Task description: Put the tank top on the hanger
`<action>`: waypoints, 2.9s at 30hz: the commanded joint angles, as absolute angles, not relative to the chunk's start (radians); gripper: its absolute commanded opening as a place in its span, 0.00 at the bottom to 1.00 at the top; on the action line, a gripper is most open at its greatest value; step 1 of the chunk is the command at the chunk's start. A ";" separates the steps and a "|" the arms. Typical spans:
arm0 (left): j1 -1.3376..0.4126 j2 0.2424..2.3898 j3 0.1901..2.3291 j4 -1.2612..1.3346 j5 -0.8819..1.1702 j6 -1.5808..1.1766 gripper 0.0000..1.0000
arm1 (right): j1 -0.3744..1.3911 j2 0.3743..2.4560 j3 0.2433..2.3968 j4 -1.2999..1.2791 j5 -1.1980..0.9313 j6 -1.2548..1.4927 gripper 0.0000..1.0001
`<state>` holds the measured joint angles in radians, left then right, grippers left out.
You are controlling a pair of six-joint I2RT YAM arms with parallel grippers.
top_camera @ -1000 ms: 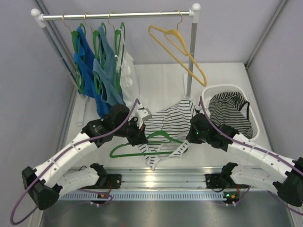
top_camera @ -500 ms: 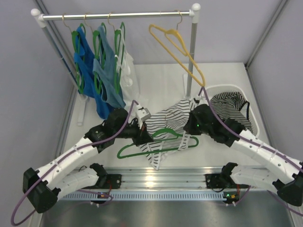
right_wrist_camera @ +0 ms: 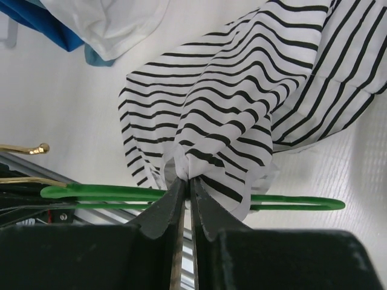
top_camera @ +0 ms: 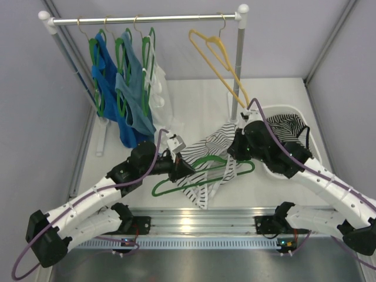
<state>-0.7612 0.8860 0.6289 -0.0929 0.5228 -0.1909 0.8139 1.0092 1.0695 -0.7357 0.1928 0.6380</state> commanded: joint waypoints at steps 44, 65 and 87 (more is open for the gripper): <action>-0.845 1.078 0.634 0.293 0.463 -0.322 0.00 | 1.042 1.124 1.043 -0.479 0.488 0.535 0.23; -0.845 0.989 0.784 0.005 -0.053 -0.529 0.44 | 1.124 1.006 1.002 -0.580 0.508 0.466 0.00; -0.828 0.917 0.439 -0.180 0.373 -0.896 0.41 | 1.143 0.971 0.946 -0.543 0.508 0.477 0.00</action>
<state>-0.8265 0.8799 0.4759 -0.2947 0.2230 -0.8112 1.1240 0.9905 0.9466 -0.5819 0.4950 0.4759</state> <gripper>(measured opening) 0.416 0.026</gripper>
